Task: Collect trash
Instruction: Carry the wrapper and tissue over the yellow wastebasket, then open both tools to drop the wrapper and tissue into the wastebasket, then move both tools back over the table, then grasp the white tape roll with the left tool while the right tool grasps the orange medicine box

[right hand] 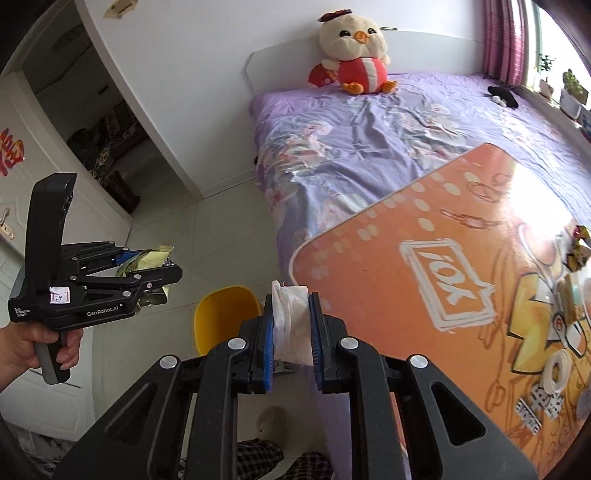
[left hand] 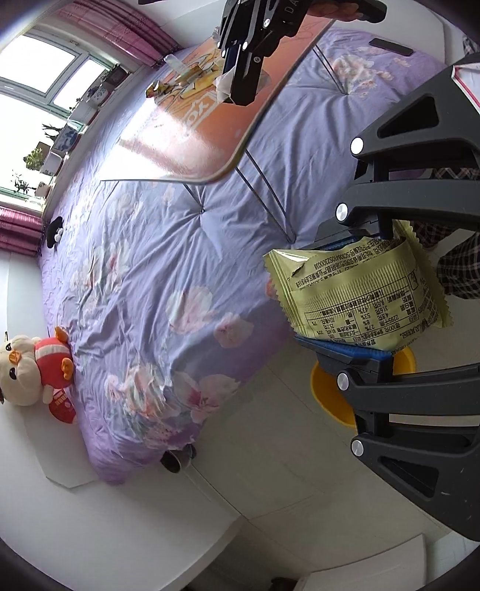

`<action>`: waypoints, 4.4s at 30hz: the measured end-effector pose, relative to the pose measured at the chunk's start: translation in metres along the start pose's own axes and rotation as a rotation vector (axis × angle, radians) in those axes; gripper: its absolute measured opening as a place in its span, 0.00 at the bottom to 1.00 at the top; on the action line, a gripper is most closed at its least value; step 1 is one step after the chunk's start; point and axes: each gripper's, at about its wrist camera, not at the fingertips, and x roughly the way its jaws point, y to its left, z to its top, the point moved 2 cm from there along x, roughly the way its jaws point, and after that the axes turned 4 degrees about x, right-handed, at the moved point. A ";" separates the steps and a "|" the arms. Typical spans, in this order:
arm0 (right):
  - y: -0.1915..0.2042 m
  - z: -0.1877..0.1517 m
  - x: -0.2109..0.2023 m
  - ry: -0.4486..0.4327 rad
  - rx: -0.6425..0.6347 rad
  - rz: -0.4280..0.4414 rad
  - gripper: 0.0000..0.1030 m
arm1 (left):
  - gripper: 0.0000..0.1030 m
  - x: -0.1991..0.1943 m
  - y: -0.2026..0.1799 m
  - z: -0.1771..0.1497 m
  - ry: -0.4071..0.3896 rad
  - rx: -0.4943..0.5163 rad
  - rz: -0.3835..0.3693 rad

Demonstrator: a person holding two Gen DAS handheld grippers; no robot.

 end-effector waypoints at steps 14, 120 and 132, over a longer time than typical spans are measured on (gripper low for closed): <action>0.107 -0.018 0.196 0.312 -0.313 0.217 0.18 | 0.38 0.097 0.116 -0.111 0.213 -0.140 0.021; -0.205 -0.189 -0.205 -0.297 0.614 -0.696 0.88 | 0.90 0.027 -0.300 0.053 0.016 0.461 -0.256; -0.270 -0.187 -0.175 -0.202 0.634 -0.661 0.88 | 0.88 0.068 -0.331 0.079 0.049 0.451 -0.196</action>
